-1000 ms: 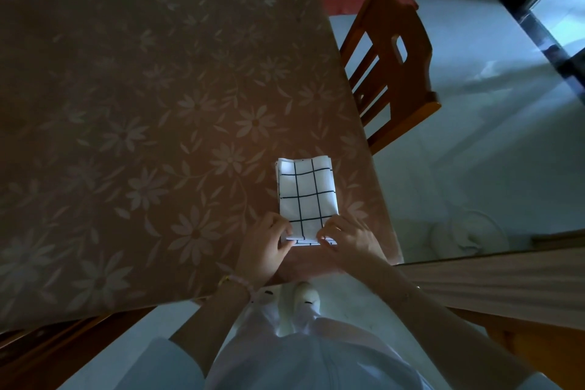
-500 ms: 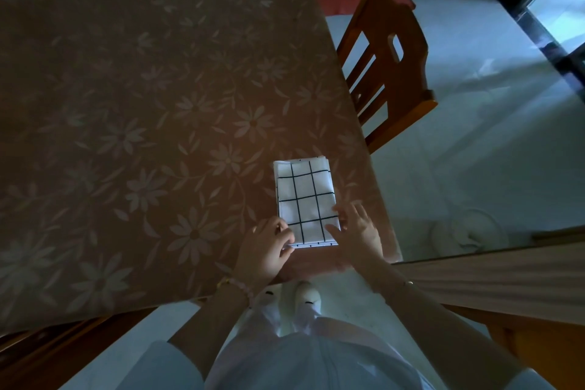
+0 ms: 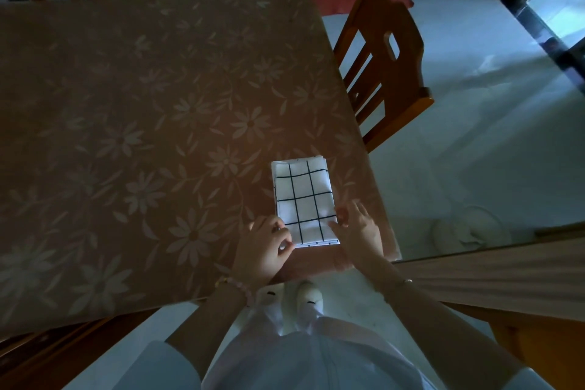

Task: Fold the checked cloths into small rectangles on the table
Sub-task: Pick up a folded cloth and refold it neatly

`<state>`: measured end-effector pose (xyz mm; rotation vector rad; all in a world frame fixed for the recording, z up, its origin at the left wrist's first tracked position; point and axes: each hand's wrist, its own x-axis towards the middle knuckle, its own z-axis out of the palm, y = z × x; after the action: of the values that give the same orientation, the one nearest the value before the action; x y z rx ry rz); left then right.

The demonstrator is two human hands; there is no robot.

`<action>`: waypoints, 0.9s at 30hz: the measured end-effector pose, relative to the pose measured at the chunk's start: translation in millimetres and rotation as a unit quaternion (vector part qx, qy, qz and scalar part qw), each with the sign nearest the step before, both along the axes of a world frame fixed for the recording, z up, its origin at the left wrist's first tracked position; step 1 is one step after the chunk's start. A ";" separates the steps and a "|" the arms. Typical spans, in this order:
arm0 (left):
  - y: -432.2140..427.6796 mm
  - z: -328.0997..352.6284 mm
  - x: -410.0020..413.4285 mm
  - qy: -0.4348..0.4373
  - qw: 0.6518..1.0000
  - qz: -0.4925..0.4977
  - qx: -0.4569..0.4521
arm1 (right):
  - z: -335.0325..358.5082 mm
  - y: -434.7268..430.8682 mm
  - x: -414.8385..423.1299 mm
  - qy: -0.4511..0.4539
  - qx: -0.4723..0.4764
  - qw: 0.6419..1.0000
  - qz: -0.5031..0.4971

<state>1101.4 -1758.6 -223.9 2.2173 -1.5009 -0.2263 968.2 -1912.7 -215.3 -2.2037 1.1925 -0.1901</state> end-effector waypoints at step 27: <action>-21.2 20.9 6.9 0.133 0.987 0.095 0.005 | 6.7 -4.4 -13.1 -0.105 -0.114 0.984 0.086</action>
<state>1108.4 -1779.8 -203.0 2.2180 -1.1440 -0.4493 955.1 -1917.0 -208.7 -2.3999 0.8966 -0.4940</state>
